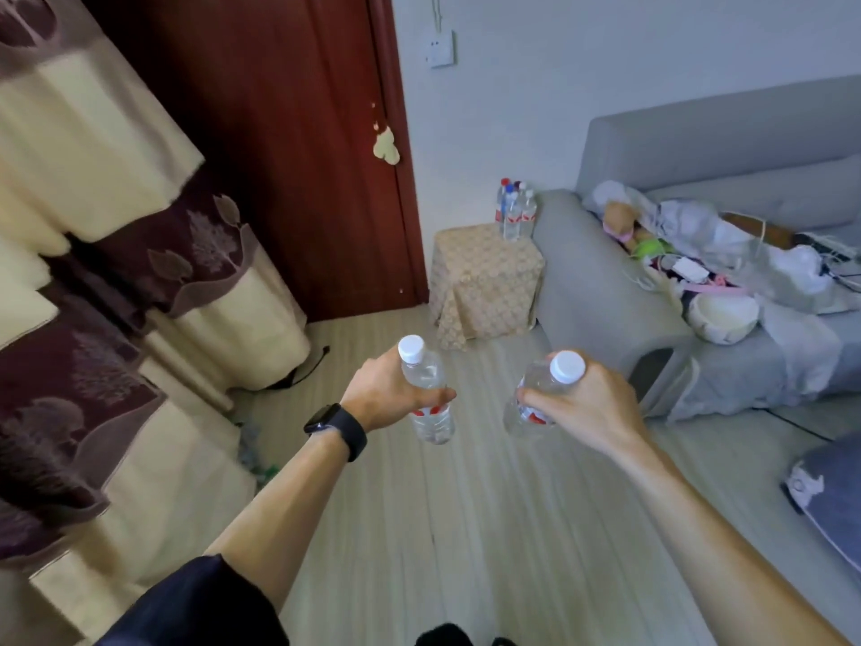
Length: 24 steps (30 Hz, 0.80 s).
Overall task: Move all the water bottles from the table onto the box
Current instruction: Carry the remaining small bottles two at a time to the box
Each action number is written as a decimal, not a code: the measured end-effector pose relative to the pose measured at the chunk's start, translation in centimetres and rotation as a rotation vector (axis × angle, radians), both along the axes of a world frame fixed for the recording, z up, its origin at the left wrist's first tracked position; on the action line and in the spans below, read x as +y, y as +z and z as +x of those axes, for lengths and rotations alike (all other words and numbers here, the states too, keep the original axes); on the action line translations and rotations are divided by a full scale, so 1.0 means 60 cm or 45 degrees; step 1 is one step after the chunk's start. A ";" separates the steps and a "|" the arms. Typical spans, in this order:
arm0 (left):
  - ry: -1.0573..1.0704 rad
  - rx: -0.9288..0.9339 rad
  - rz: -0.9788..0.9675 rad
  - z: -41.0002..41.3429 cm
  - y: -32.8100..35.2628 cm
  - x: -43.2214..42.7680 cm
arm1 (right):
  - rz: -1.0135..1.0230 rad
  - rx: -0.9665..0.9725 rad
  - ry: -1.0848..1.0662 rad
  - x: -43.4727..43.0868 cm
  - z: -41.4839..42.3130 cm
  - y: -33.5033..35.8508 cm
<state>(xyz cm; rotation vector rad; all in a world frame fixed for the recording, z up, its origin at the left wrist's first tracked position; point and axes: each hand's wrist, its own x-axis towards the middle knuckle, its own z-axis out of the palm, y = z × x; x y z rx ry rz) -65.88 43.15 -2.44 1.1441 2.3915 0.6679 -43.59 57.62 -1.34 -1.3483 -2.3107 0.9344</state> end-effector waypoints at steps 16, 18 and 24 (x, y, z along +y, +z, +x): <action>-0.018 -0.058 0.094 -0.407 -0.027 0.451 | 0.010 -0.017 -0.035 0.438 -0.375 -0.011; -0.017 -0.084 0.101 -0.449 -0.033 0.502 | 0.005 -0.005 -0.058 0.486 -0.411 -0.011; -0.082 -0.142 0.021 -0.566 -0.065 0.656 | -0.052 0.039 -0.098 0.632 -0.521 -0.039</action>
